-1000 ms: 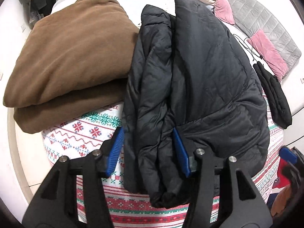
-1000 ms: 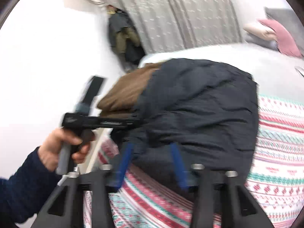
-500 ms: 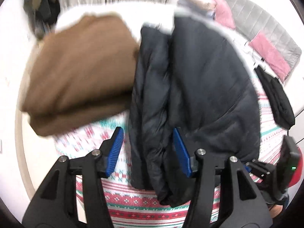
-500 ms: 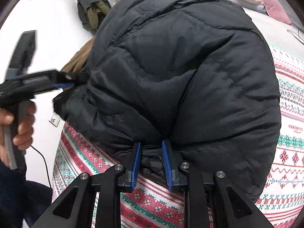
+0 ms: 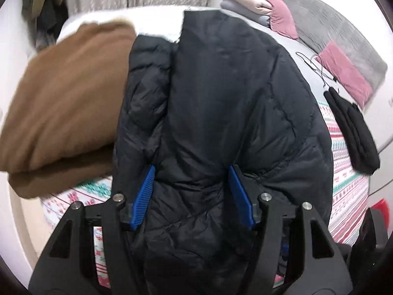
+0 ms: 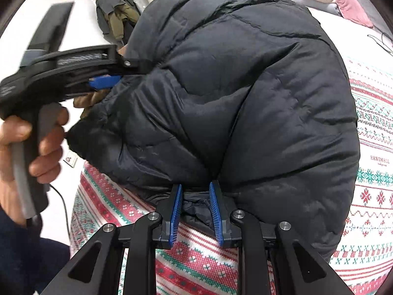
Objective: Fold large clothes
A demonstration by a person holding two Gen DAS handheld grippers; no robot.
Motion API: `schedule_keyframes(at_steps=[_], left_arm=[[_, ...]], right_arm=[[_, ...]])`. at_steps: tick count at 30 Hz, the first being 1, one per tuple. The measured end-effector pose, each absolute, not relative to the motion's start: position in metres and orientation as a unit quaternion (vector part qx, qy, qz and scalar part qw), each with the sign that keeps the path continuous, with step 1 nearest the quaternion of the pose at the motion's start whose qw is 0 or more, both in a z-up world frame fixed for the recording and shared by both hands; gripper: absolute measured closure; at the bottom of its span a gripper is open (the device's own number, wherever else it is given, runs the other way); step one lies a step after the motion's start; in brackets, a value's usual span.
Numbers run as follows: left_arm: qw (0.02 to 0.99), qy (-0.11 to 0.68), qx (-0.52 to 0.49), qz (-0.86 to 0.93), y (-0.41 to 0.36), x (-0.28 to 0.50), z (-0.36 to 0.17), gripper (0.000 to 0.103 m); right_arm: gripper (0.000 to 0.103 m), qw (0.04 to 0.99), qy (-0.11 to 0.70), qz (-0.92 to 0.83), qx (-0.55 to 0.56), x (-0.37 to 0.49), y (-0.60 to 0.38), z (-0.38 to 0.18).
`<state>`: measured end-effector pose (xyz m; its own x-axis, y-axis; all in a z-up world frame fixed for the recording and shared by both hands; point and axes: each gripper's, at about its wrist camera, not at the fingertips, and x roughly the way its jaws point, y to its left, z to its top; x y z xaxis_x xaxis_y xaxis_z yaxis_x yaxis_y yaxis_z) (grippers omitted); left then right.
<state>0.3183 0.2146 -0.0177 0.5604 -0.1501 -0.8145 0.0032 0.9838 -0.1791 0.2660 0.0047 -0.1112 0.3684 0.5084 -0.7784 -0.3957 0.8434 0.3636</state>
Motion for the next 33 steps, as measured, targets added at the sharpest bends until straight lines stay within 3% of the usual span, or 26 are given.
schedule_keyframes(at_steps=[4,8,9,20,26,33], left_arm=[[0.875,0.476,-0.073,-0.041,0.214,0.316,-0.024,0.040],[0.874,0.478,-0.072,-0.045,0.214,0.314,-0.025,0.039],[0.874,0.478,-0.073,-0.045,0.216,0.313,-0.025,0.040],[0.873,0.479,-0.073,-0.044,0.225,0.312,-0.026,0.039],[0.875,0.479,-0.059,-0.046,0.225,0.315,-0.027,0.039],[0.875,0.476,-0.075,-0.052,0.235,0.310,-0.018,0.040]], right_arm=[[0.076,0.823,0.484,0.288,0.066,0.266,-0.006,-0.079],[0.056,0.852,0.423,0.293,0.096,0.283,-0.032,-0.031],[0.055,0.858,0.414,0.285,0.109,0.298,-0.041,-0.022],[0.054,0.841,0.482,0.207,0.132,0.465,-0.031,-0.047],[0.054,0.841,0.510,0.173,0.052,0.487,0.003,-0.085],[0.054,0.842,0.514,0.160,0.047,0.492,0.007,-0.087]])
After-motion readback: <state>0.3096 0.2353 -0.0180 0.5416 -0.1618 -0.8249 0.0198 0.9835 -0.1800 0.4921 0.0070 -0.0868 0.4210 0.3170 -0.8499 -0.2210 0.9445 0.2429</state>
